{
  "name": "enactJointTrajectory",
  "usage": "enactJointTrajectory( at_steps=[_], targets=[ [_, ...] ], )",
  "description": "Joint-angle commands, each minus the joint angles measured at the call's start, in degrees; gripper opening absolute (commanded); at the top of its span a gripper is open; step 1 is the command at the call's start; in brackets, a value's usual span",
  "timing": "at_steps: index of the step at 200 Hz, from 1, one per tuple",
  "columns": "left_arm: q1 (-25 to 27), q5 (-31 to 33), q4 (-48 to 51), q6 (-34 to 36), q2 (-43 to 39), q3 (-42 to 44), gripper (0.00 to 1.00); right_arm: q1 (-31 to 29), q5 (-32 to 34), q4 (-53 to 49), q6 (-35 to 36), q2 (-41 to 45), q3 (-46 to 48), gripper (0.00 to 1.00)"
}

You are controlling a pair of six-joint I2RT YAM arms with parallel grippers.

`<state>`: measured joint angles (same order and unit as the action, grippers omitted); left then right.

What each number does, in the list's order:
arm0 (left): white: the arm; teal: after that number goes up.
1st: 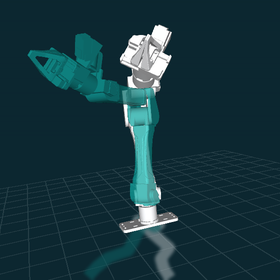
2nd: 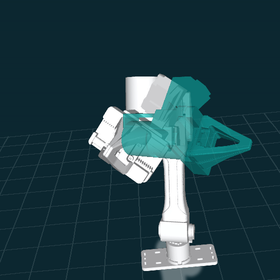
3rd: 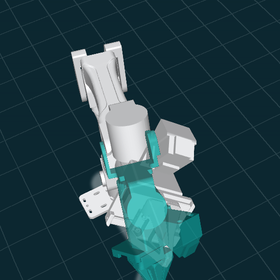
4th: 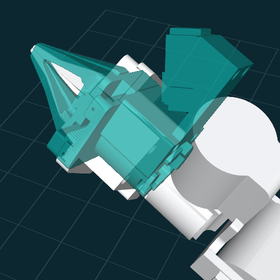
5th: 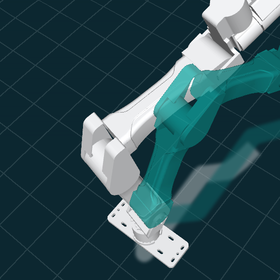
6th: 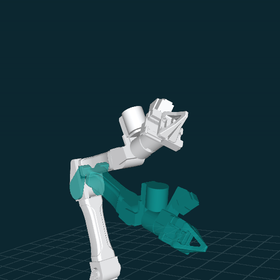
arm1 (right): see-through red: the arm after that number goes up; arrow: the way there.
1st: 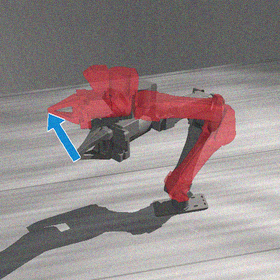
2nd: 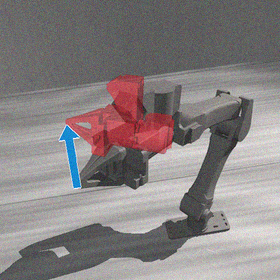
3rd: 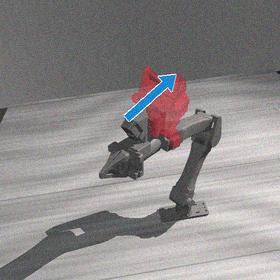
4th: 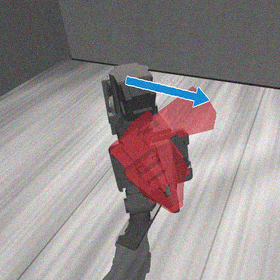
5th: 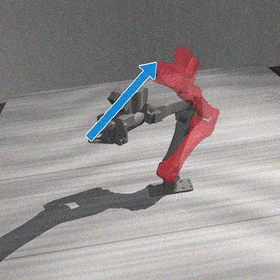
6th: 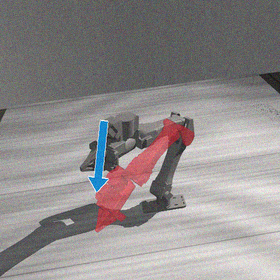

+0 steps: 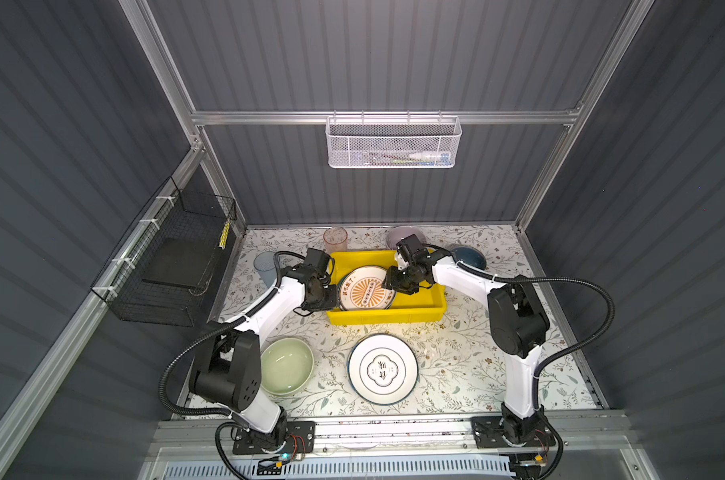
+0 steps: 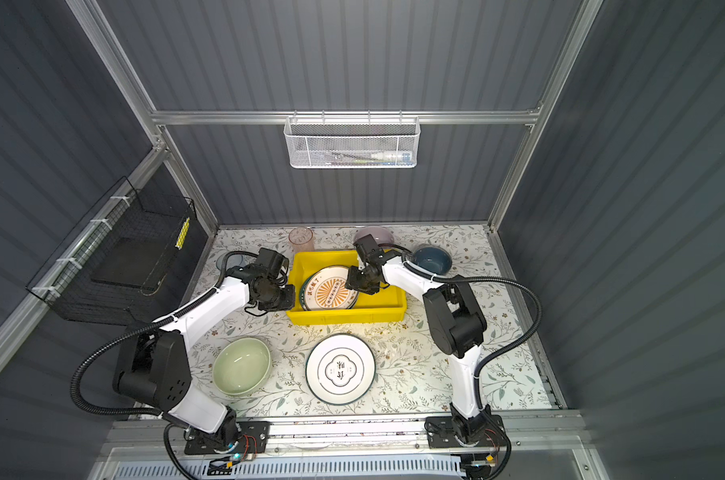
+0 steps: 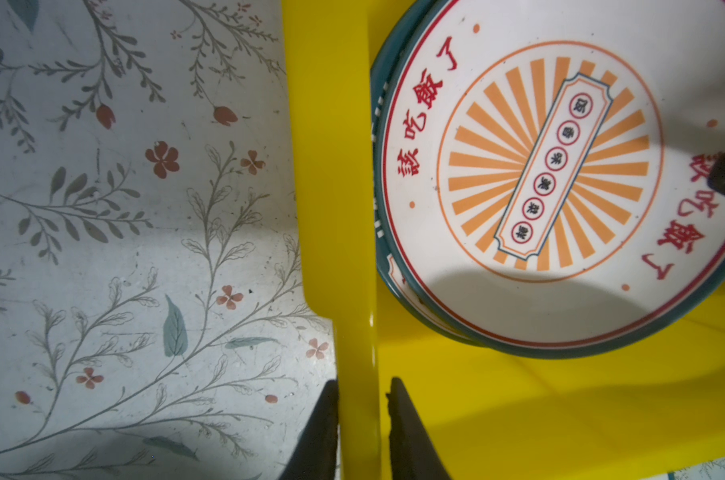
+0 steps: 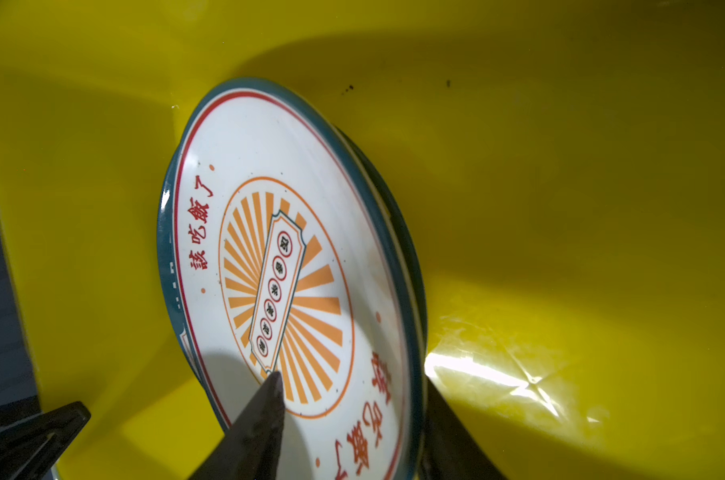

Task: Place the mixed dishes into the plastic bin
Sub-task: 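Lower the sunburst plate flat into the bin and open the right gripper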

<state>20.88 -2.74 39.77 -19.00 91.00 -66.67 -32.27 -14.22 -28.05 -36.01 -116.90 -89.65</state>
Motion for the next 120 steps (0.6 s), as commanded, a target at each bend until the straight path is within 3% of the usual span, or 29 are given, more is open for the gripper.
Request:
enactJointTrajectory(
  at_steps=[1,120],
  targets=[
    [-0.14,-2.35,-0.13,0.46,-1.44,0.48,0.23,-0.7,1.39,-2.1,1.27,-1.69,-1.92,0.53],
    [-0.15,-3.14,-0.22,0.65,-2.31,0.78,0.23,-2.42,3.52,-5.37,2.61,-4.98,-5.69,0.63]
  ],
)
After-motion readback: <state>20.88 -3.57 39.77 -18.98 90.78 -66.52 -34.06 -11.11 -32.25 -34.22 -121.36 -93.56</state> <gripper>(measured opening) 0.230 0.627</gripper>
